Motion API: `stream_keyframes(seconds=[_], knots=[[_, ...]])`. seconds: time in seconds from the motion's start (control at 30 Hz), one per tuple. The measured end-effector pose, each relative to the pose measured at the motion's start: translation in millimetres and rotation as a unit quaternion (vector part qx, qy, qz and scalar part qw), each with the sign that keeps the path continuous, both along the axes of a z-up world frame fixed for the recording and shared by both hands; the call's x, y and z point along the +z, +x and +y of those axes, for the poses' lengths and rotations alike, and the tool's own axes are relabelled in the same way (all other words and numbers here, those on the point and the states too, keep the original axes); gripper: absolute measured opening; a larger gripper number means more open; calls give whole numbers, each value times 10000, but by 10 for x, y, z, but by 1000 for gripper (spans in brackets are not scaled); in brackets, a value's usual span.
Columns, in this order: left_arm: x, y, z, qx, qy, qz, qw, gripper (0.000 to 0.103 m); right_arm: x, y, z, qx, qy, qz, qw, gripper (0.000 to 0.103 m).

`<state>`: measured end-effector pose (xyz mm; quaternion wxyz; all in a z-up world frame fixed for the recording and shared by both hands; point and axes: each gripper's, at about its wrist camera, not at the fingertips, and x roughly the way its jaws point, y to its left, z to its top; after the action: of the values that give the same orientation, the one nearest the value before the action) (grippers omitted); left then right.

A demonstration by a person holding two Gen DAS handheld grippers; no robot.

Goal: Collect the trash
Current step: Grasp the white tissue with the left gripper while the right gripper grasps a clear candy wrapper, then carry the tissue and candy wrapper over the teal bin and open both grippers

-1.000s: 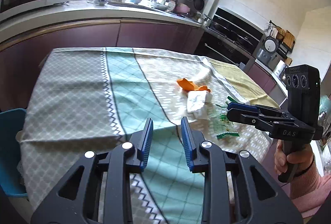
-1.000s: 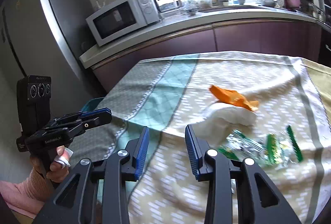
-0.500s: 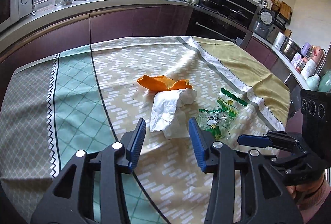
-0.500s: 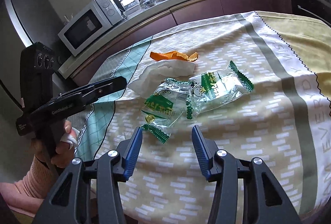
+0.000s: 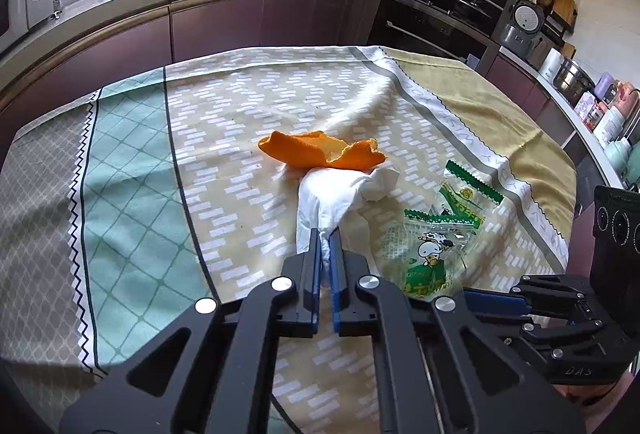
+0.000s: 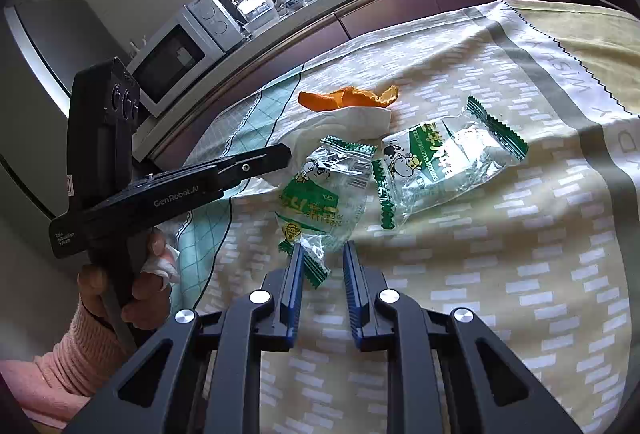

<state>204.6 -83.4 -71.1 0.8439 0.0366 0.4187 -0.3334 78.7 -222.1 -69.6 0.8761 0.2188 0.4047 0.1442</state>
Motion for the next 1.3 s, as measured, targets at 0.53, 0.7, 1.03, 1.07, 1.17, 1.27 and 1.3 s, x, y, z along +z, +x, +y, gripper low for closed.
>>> stream_keyframes(seconds=[0.53, 0.7, 1.03, 1.07, 1.17, 1.27, 1.3], knots=[[541, -356, 980, 542, -918, -258, 9940, 4, 326, -83, 152, 333, -65, -504, 9982, 12], [699, -541, 1362, 707, -1063, -456, 9908, 4, 413, -63, 266, 495, -109, -616, 9968, 12], [926, -848, 2423, 1601, -1030, -800, 9785, 4, 578, 126, 794, 1243, -194, -838, 9885, 12], [953, -877, 2538, 1716, -1026, -837, 9762, 4, 594, 160, 869, 1349, -197, -860, 9869, 12], [1033, -958, 2912, 2100, -1006, -960, 9678, 4, 645, 244, 1132, 1681, -182, -916, 9813, 12], [1072, -999, 3245, 2462, -932, -1057, 9589, 4, 704, 359, 1439, 2048, -199, -965, 9738, 12], [1071, -1012, 3363, 2584, -903, -1079, 9557, 4, 720, 396, 1550, 2186, -196, -976, 9707, 12]])
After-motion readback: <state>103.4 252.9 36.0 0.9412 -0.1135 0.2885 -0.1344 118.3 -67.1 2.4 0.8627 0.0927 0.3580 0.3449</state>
